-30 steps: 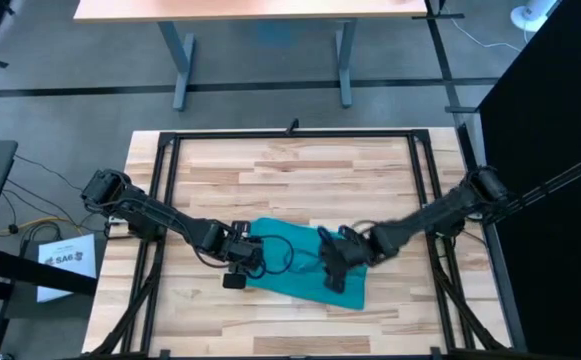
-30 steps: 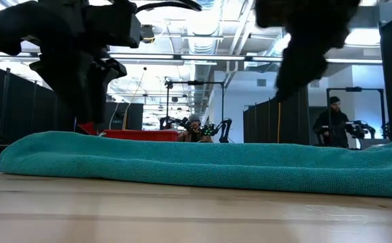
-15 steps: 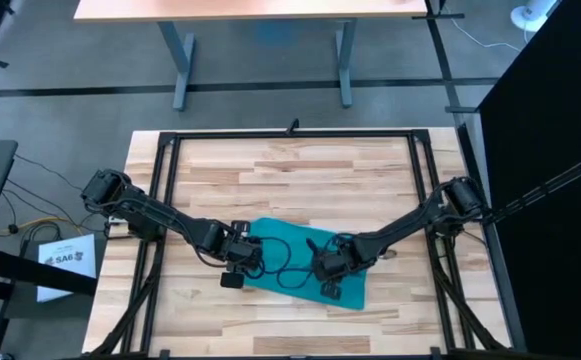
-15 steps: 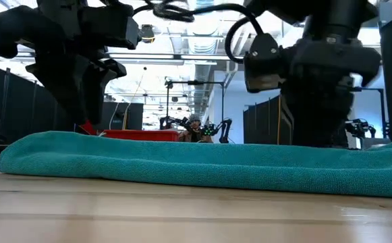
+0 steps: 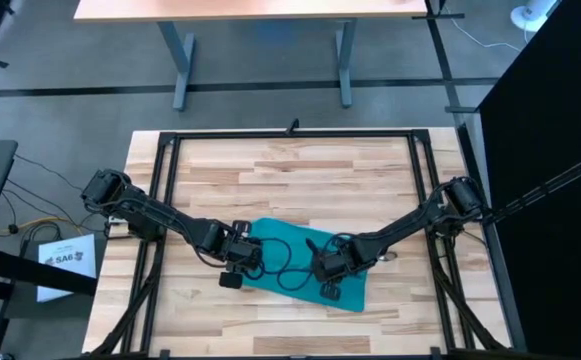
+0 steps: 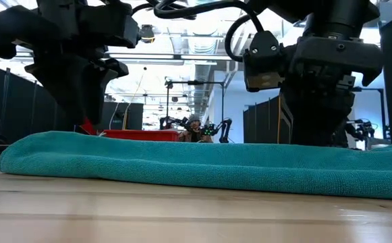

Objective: Roll towel
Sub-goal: Roll the blue towel

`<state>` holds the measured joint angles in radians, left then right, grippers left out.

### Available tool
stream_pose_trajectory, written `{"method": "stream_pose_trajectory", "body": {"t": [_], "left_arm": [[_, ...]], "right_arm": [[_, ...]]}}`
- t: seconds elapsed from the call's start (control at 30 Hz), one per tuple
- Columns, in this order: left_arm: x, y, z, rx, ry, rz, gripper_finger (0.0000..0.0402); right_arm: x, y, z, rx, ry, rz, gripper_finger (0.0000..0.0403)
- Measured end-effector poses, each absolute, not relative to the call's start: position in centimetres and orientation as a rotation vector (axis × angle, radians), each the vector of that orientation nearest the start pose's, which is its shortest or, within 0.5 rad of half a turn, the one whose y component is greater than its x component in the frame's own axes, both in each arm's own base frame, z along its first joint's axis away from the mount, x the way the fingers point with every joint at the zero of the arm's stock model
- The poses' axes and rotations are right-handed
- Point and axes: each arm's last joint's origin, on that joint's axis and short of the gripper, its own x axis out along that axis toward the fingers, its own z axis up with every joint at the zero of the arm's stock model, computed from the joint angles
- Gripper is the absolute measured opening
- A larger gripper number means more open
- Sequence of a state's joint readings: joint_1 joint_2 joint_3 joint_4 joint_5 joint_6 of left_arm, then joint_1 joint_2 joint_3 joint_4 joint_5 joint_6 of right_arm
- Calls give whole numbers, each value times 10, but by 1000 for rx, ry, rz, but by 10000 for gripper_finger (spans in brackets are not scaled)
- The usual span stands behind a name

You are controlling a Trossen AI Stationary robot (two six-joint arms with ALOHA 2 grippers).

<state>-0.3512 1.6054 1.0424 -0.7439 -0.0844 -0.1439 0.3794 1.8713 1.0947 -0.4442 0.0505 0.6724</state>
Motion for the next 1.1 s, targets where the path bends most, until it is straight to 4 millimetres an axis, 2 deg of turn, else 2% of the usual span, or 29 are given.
{"method": "stream_pose_trajectory", "body": {"t": [0.07, 0.43, 0.63, 0.9, 1.1], "left_arm": [[277, -98, 194, 128, 1299, -170, 128], [285, -79, 195, 82, 1283, -134, 128], [285, -80, 192, 66, 1297, -158, 128], [290, -82, 172, 81, 1376, -160, 128], [290, -82, 171, 77, 1378, -162, 124]], "right_arm": [[324, 128, 136, 324, 1226, -123, 0], [325, 128, 136, 328, 1219, -119, 0], [325, 128, 136, 328, 1219, -119, 0], [325, 128, 136, 328, 1220, -119, 0], [324, 130, 136, 323, 1223, -115, 0]]}}
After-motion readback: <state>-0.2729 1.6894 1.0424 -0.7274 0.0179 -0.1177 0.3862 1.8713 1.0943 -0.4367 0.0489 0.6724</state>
